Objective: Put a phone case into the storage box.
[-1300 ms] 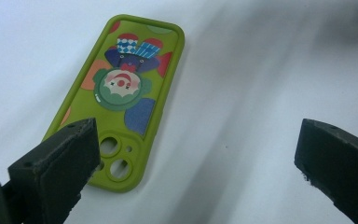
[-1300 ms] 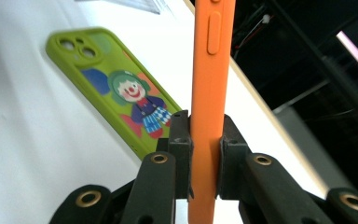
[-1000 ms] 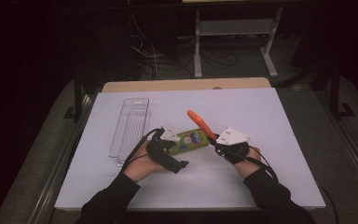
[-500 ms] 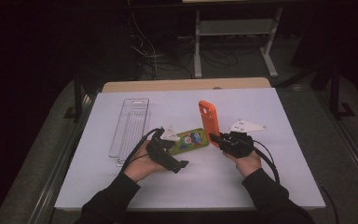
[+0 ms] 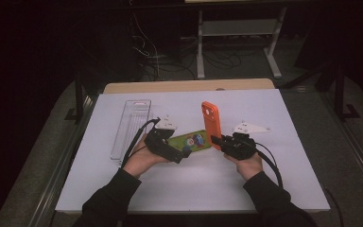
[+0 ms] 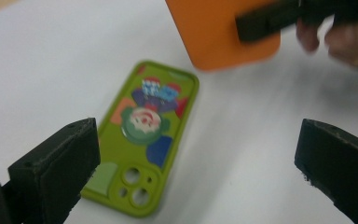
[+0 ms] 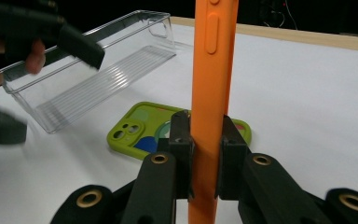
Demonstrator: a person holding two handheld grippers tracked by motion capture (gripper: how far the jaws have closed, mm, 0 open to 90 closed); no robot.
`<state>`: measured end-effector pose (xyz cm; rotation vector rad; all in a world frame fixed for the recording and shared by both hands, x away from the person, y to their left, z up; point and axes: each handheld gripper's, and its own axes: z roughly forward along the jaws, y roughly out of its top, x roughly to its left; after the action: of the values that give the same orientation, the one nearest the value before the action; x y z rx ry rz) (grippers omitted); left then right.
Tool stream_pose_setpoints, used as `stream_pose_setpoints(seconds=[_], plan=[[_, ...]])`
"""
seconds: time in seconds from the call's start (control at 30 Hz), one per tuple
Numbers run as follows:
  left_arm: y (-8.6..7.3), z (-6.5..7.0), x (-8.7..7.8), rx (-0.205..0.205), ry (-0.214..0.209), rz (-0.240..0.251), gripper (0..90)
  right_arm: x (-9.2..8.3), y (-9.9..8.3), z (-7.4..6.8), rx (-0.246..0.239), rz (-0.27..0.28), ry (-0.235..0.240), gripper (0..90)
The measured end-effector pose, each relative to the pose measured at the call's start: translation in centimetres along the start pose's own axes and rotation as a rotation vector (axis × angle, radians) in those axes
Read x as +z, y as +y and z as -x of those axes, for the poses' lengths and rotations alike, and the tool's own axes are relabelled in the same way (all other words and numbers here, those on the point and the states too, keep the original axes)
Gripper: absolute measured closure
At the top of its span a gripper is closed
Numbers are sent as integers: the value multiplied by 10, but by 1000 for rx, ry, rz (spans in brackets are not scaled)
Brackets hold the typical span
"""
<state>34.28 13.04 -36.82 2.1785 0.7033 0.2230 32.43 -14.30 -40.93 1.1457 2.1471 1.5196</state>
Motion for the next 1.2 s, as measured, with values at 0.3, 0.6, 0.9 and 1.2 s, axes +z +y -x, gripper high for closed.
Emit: stream_pose_setpoints(seconds=[0.3, 0.6, 0.9, 1.2], plan=[[22, -13, -9, -46, -13, 89, 0, 2, 1, -7, -9, 6, 20, 785], [41, -20, -5, -76, -52, 116, 0, 6, 1, -15, -20, -1, 33, 785], [53, -17, 4, -92, -95, 139, 0, 9, 2, -24, -42, 0, 50, 785], [58, -12, 14, -89, -104, 149, 0, 9, 3, -27, -43, 7, 72, 785]])
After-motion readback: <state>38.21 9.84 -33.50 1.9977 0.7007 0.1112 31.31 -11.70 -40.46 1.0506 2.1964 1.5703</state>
